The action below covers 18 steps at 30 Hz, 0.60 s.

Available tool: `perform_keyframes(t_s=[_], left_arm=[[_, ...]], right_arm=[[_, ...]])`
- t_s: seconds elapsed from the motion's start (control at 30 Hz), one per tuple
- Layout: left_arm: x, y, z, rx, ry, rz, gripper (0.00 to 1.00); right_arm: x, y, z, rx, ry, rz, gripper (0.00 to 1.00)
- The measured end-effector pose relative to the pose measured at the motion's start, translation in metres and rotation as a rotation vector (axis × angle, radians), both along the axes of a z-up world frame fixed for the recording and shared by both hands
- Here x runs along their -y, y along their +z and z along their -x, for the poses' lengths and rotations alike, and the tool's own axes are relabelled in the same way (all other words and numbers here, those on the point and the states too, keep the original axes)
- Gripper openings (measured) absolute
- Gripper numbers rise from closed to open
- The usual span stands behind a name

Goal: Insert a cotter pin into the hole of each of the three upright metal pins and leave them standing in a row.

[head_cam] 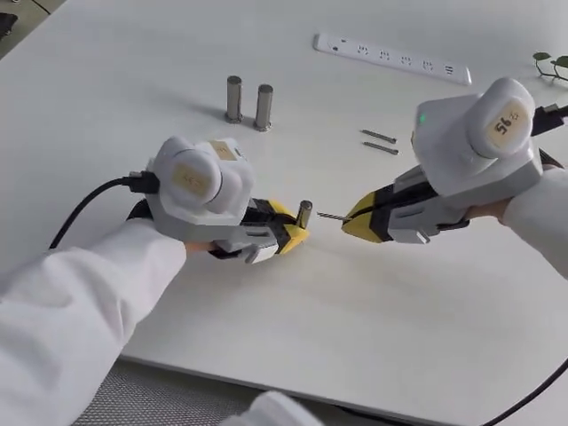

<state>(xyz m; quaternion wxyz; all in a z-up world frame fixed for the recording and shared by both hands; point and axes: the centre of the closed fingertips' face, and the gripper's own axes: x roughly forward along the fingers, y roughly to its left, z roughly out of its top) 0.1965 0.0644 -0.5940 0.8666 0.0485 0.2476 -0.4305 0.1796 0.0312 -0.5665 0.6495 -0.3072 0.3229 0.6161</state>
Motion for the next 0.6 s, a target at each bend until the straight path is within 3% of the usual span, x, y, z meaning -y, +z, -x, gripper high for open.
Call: perform_keyframes(t_s=[0.6], left_arm=[[0.0012,-0.0010,-0.0002,-0.001,0.006,0.004,0.07]], right_arm=[[-0.0062,0.0018,-0.0069,0.027,-0.027,-0.023,0.00]])
